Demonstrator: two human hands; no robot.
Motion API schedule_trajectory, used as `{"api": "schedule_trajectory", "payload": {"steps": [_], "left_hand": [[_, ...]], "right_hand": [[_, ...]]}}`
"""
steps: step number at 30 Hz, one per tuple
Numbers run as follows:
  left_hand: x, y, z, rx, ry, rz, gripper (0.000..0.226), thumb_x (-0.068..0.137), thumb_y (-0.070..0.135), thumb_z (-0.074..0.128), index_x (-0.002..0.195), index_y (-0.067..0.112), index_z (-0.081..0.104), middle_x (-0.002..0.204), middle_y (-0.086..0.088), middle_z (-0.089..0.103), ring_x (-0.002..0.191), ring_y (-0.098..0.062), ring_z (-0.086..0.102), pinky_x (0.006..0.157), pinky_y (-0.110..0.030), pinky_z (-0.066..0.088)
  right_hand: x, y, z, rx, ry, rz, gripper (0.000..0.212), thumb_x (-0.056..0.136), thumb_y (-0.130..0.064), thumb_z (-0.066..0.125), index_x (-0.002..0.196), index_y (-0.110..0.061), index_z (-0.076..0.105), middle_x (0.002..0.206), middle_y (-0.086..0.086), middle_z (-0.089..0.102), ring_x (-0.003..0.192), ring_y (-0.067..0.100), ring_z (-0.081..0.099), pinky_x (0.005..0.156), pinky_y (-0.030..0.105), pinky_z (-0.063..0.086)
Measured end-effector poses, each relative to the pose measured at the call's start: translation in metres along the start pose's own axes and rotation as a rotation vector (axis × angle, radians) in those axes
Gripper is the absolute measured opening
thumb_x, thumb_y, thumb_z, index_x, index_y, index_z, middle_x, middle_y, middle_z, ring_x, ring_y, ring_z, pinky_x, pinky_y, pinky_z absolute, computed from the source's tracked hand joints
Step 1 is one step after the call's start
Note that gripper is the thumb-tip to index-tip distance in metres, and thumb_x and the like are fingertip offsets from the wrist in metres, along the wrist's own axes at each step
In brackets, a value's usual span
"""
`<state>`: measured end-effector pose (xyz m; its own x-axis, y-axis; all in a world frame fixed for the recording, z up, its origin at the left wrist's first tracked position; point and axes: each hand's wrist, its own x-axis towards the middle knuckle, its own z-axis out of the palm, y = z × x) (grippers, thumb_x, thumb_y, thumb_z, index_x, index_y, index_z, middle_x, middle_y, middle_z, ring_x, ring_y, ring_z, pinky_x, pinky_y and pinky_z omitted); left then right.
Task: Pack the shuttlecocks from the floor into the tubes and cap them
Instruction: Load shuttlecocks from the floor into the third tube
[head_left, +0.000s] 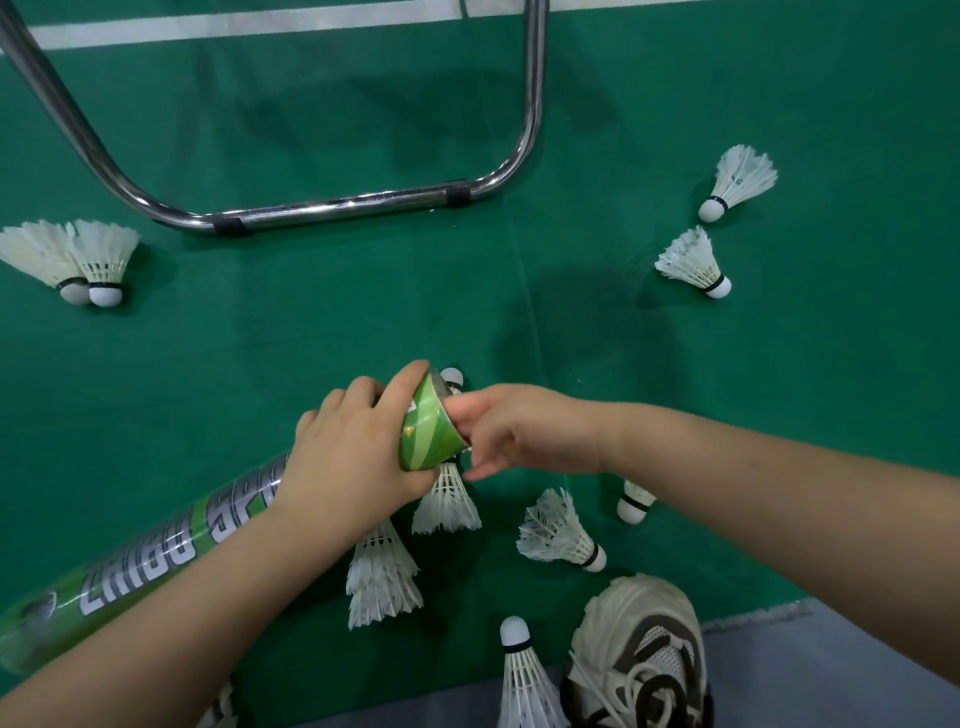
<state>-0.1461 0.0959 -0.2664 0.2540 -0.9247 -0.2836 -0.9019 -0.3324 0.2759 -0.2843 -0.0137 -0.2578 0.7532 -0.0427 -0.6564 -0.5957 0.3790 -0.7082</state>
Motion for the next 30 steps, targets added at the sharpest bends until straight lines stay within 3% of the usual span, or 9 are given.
{"api": "schedule_trajectory", "payload": {"steps": [2, 5, 8, 12, 15, 18, 24, 27, 30], "left_hand": [[-0.002, 0.001, -0.001, 0.009, 0.000, 0.009, 0.090, 0.068, 0.051, 0.066, 0.142, 0.034, 0.017, 0.112, -0.002, 0.048, 0.106, -0.025, 0.047, 0.087, -0.039, 0.038], [-0.004, 0.002, -0.004, 0.006, 0.013, 0.012, 0.093, 0.066, 0.051, 0.068, 0.142, 0.033, 0.019, 0.111, -0.002, 0.049, 0.105, -0.026, 0.047, 0.087, -0.040, 0.038], [-0.007, 0.002, -0.003, -0.005, 0.022, 0.021, 0.093, 0.064, 0.052, 0.070, 0.142, 0.031, 0.024, 0.108, -0.005, 0.050, 0.102, -0.028, 0.049, 0.084, -0.042, 0.039], [-0.002, -0.005, -0.002, 0.019, 0.027, 0.014, 0.093, 0.065, 0.053, 0.068, 0.142, 0.031, 0.022, 0.110, -0.005, 0.051, 0.103, -0.029, 0.050, 0.085, -0.043, 0.040], [0.004, -0.012, -0.007, 0.028, 0.028, -0.035, 0.094, 0.067, 0.051, 0.069, 0.143, 0.031, 0.018, 0.113, -0.006, 0.049, 0.106, -0.029, 0.048, 0.087, -0.043, 0.039], [0.006, -0.023, -0.012, 0.039, 0.033, -0.074, 0.094, 0.066, 0.048, 0.072, 0.143, 0.029, 0.020, 0.111, -0.009, 0.050, 0.102, -0.031, 0.049, 0.085, -0.043, 0.041], [0.002, -0.024, -0.008, 0.056, 0.037, -0.067, 0.093, 0.065, 0.048, 0.073, 0.142, 0.029, 0.024, 0.109, -0.009, 0.051, 0.100, -0.031, 0.050, 0.081, -0.042, 0.042], [0.001, -0.023, -0.005, 0.063, 0.002, -0.063, 0.094, 0.068, 0.050, 0.069, 0.143, 0.032, 0.016, 0.113, -0.005, 0.049, 0.103, -0.027, 0.048, 0.084, -0.040, 0.041], [0.001, -0.023, -0.005, 0.053, -0.003, -0.068, 0.094, 0.068, 0.050, 0.069, 0.143, 0.033, 0.015, 0.113, -0.005, 0.049, 0.104, -0.026, 0.048, 0.086, -0.040, 0.040]], "right_hand": [[0.004, -0.002, 0.002, -0.013, -0.095, 0.032, 0.066, 0.058, -0.002, 0.045, 0.124, -0.001, 0.048, 0.134, 0.021, 0.046, 0.119, 0.024, 0.047, 0.098, 0.039, 0.043], [0.011, -0.009, 0.005, 0.057, -0.162, 0.088, 0.056, 0.057, 0.003, 0.048, 0.112, -0.009, 0.050, 0.107, 0.010, 0.050, 0.103, 0.020, 0.048, 0.086, 0.029, 0.043], [0.018, -0.012, 0.011, 0.024, -0.155, 0.107, 0.029, 0.067, 0.009, 0.052, 0.091, -0.009, 0.049, 0.088, 0.005, 0.052, 0.090, 0.017, 0.051, 0.091, 0.033, 0.043], [0.025, -0.012, 0.022, 0.051, 0.121, -0.006, 0.019, 0.079, 0.001, 0.055, 0.092, -0.013, 0.054, 0.092, 0.006, 0.056, 0.094, 0.021, 0.056, 0.094, 0.041, 0.049], [0.015, -0.007, 0.010, 0.262, 0.407, -0.121, 0.015, 0.086, -0.008, 0.053, 0.096, -0.013, 0.062, 0.090, 0.006, 0.063, 0.089, 0.019, 0.061, 0.081, 0.035, 0.051], [0.005, 0.011, -0.001, 0.366, 0.518, -0.018, 0.014, 0.092, -0.021, 0.050, 0.100, -0.015, 0.059, 0.079, 0.001, 0.066, 0.077, 0.014, 0.060, 0.074, 0.030, 0.049], [0.017, 0.034, 0.024, 0.779, 0.323, 0.157, 0.029, 0.098, -0.027, 0.043, 0.127, -0.032, 0.047, 0.121, 0.011, 0.057, 0.099, 0.024, 0.061, 0.088, 0.037, 0.049], [0.026, 0.033, 0.017, 0.921, 0.389, 0.152, 0.030, 0.095, -0.025, 0.048, 0.126, -0.026, 0.053, 0.131, 0.008, 0.051, 0.109, 0.025, 0.054, 0.083, 0.040, 0.049], [0.032, 0.022, 0.000, 0.940, 0.521, 0.090, 0.024, 0.092, -0.017, 0.051, 0.114, -0.012, 0.059, 0.123, 0.008, 0.057, 0.106, 0.022, 0.057, 0.085, 0.039, 0.047]]}}
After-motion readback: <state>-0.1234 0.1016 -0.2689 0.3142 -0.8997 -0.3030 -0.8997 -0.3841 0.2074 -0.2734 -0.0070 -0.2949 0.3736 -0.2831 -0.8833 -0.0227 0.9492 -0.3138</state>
